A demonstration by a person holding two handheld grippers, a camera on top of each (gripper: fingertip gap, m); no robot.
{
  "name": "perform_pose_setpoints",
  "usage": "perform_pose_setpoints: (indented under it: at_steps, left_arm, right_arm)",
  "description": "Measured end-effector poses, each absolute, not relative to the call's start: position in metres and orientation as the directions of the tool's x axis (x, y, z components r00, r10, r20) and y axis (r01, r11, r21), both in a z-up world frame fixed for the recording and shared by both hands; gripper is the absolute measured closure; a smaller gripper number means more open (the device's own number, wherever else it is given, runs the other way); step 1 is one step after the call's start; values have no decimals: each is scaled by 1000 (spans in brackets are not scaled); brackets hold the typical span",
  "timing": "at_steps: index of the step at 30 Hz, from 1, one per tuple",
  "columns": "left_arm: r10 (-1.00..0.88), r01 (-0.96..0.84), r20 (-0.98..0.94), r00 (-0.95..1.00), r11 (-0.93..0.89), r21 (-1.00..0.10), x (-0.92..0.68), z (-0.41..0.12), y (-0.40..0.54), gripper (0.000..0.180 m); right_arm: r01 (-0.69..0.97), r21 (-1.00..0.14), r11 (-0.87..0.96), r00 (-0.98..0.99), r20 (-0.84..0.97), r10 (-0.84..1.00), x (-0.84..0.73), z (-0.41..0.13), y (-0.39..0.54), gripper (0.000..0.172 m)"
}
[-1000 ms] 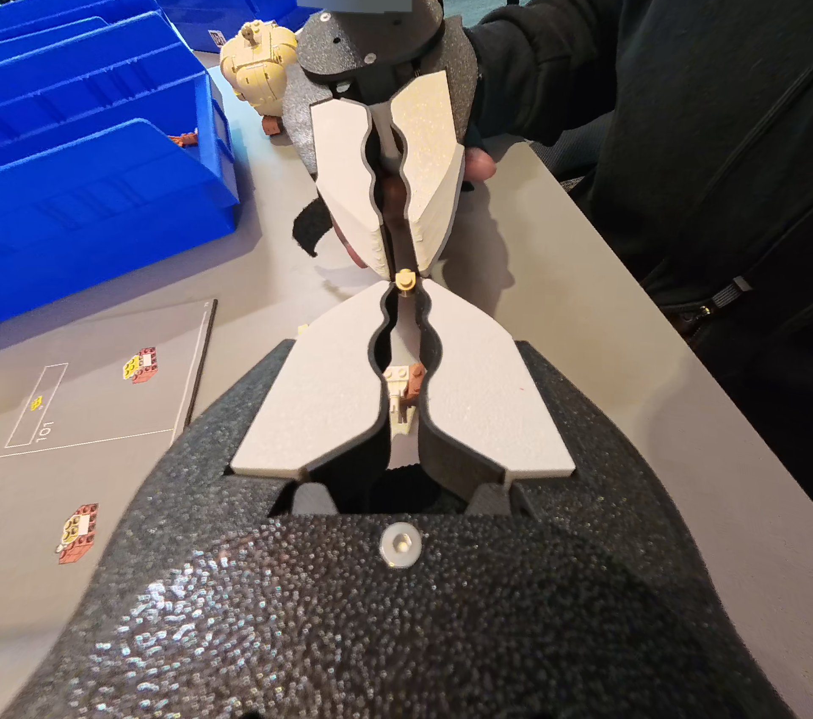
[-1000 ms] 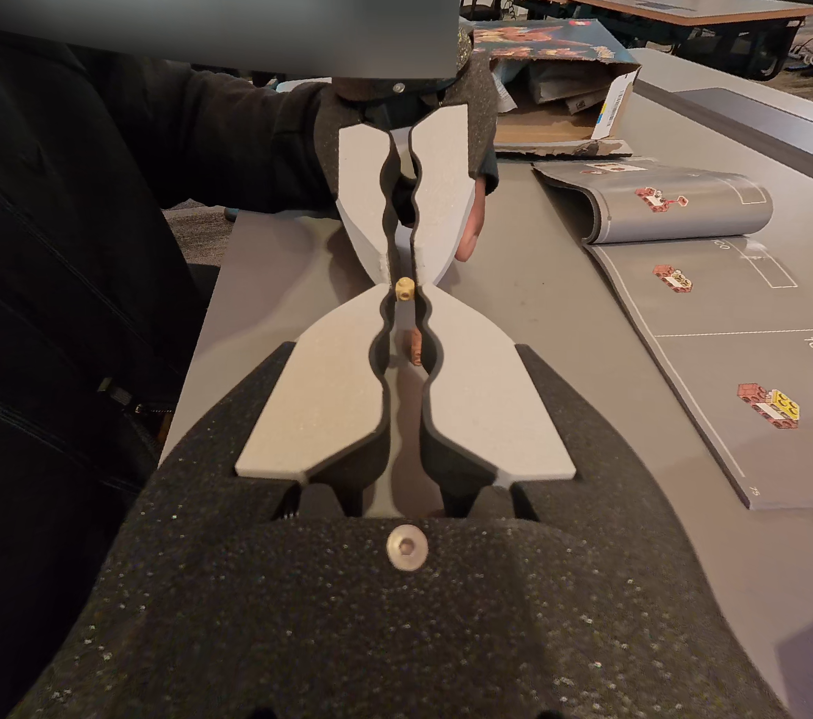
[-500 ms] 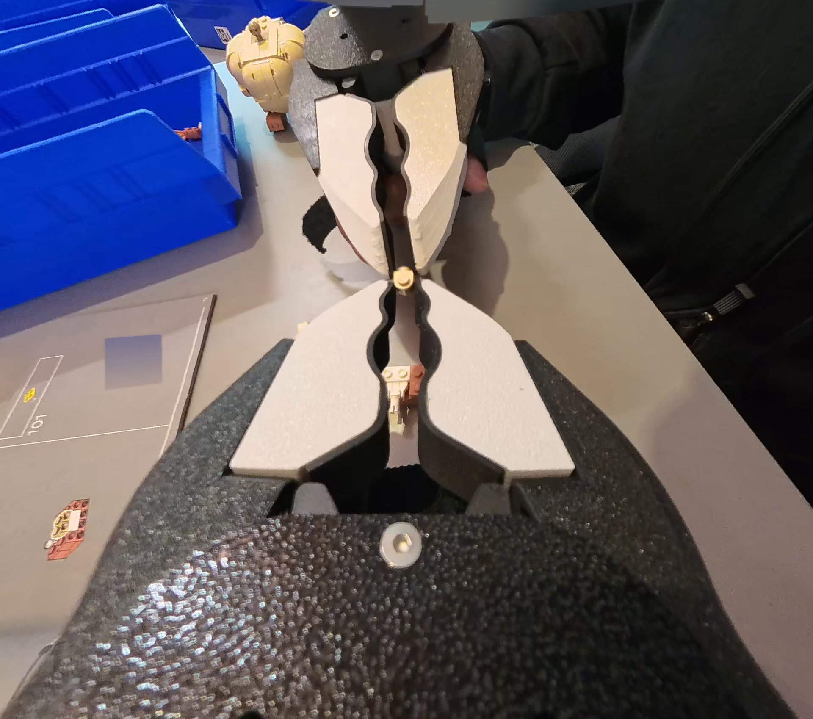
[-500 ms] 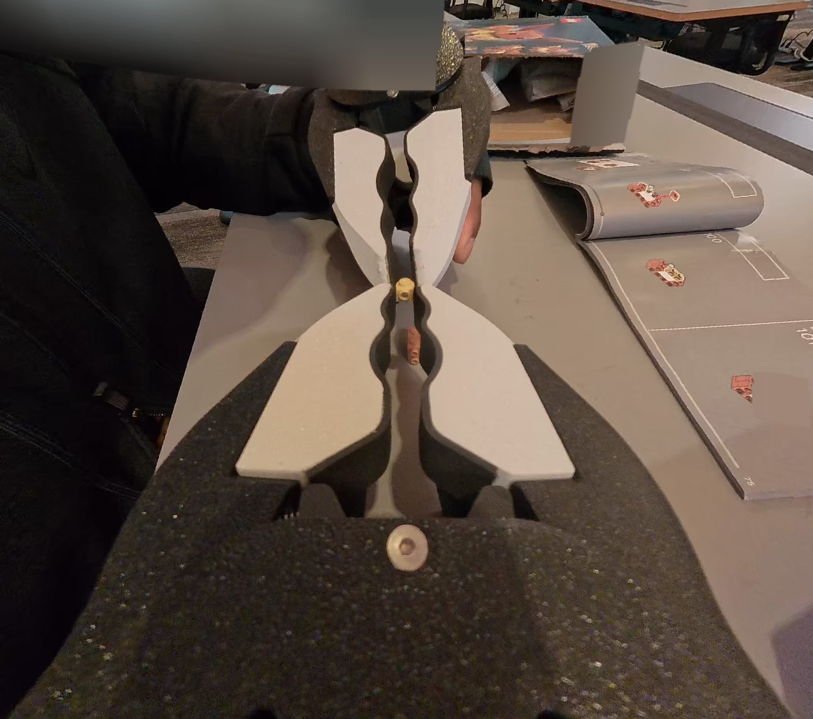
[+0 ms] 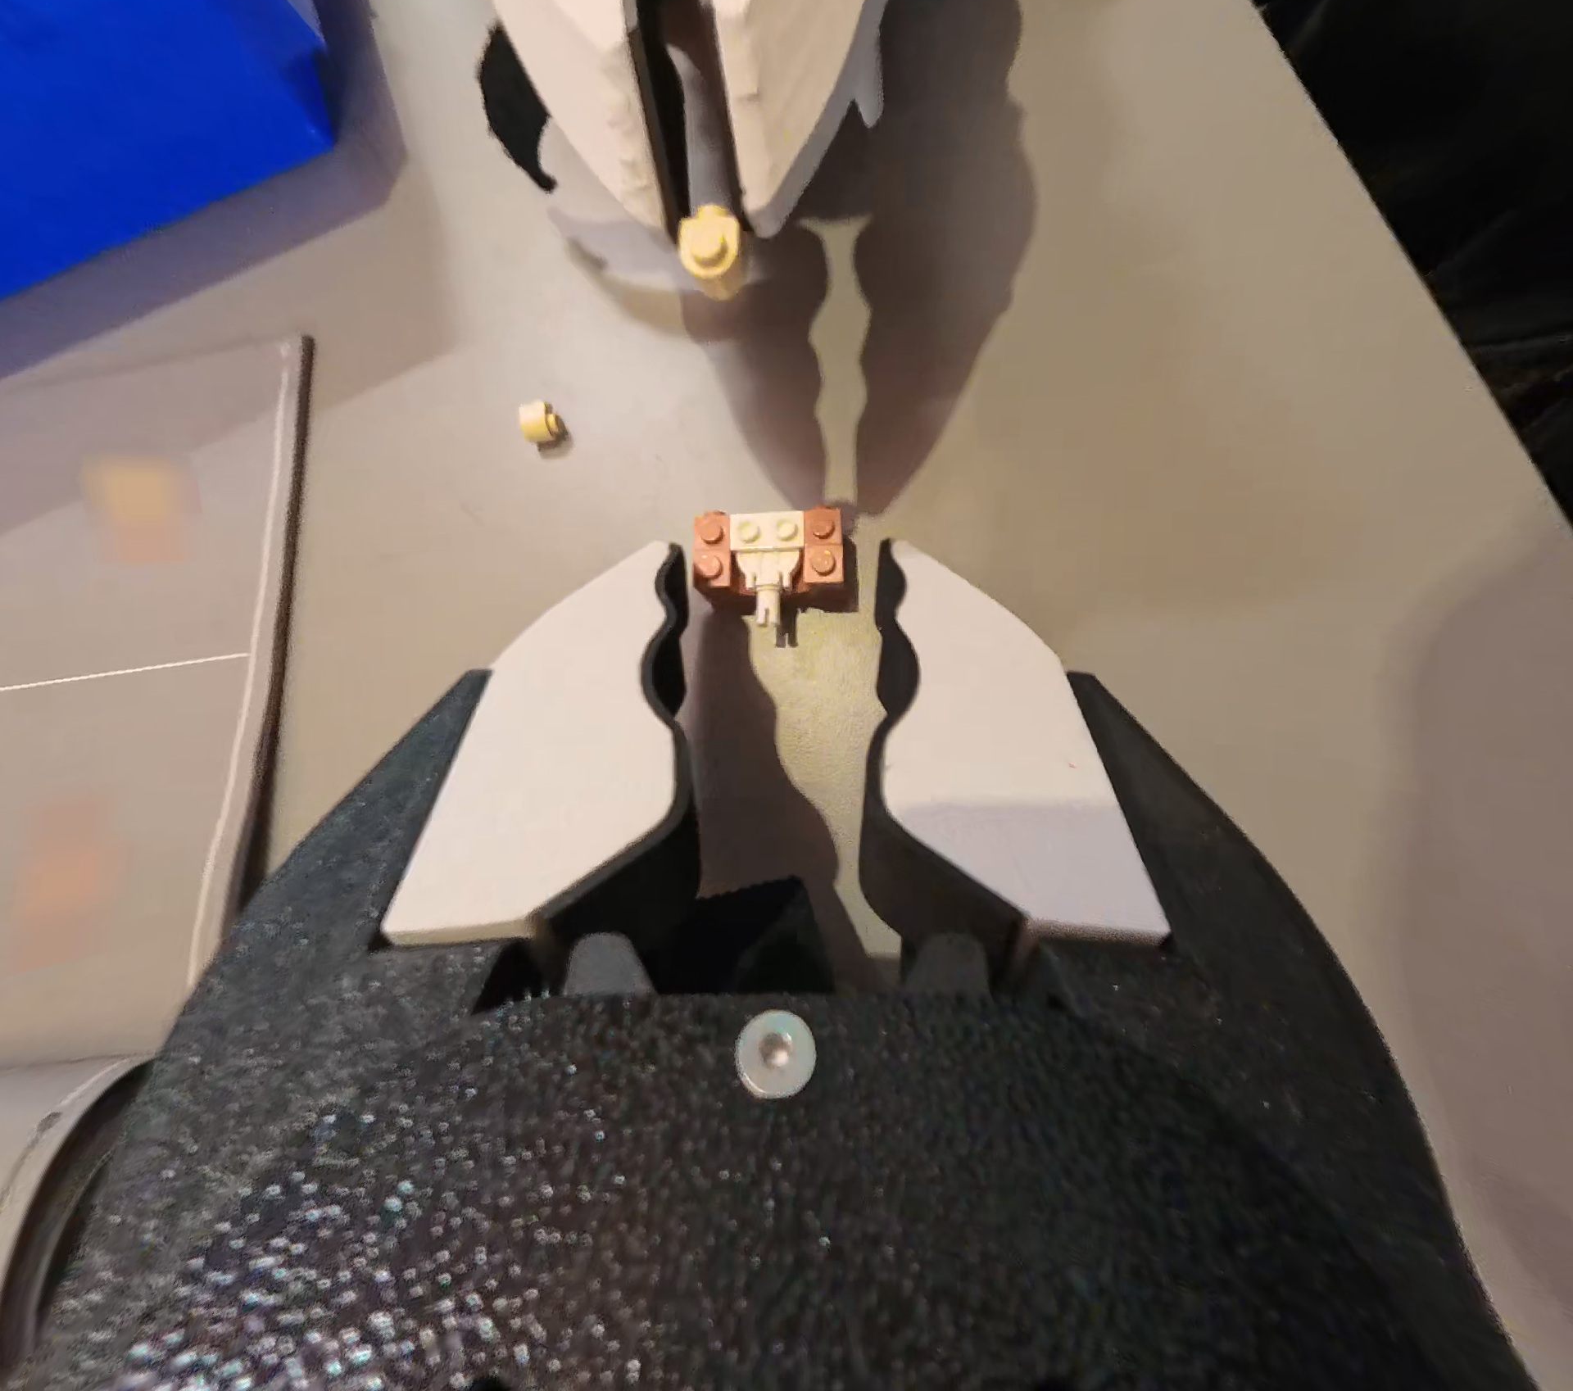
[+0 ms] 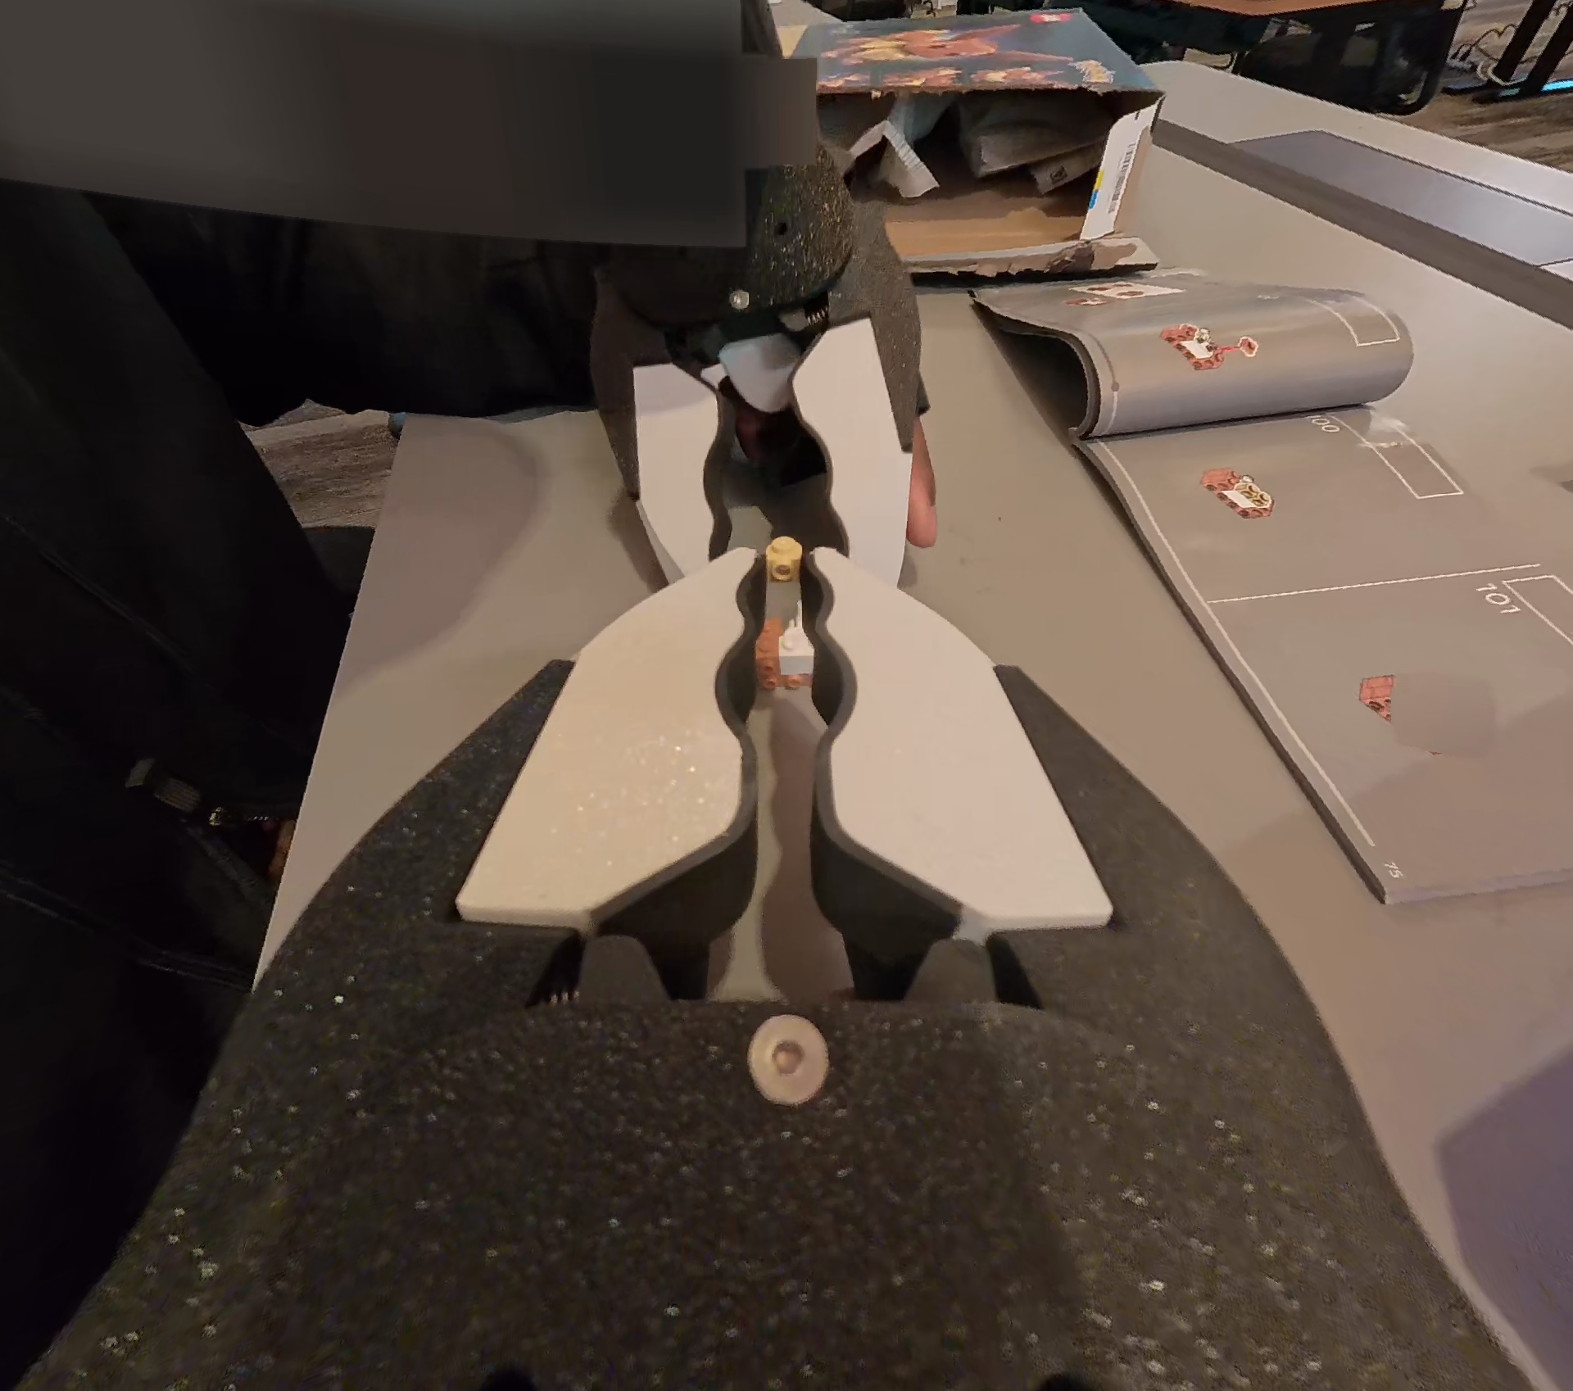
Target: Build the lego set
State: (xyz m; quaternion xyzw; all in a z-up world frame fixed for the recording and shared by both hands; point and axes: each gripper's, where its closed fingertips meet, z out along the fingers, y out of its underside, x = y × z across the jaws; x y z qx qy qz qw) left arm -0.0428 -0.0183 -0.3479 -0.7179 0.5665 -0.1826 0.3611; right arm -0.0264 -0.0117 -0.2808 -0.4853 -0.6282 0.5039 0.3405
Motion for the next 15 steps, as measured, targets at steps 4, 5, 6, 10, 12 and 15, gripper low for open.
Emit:
perform_pose_setpoints:
  at_steps: [4,5,6,10,12,15]
  left_arm:
    - [-951,-672,-64,302,-165,-721,-34,-353,-22,146]
    - [-948,-670,-57,314,-179,-720,-33,-353,-20,146]
    - [-947,-669,-54,316,-182,-721,-32,-353,-20,146]
    - [-939,-661,-66,338,-187,-727,-32,-352,-16,146]
    - [-937,-636,-77,340,-169,-753,-28,-345,-14,146]
    - [-930,-586,-101,353,-135,-799,-24,-327,-12,147]
  right_arm:
    - [300,-954,26,-291,-65,955,-28,-286,-11,165]
    - [305,-952,28,-291,-65,955,-29,-287,-11,165]
    - [309,-951,29,-289,-65,955,-29,-287,-11,165]
    - [315,-949,21,-288,-75,955,-29,-288,-11,165]
    - [317,-948,18,-288,-78,955,-29,-288,-11,165]
    - [319,-948,16,-290,-82,954,-29,-288,-11,165]
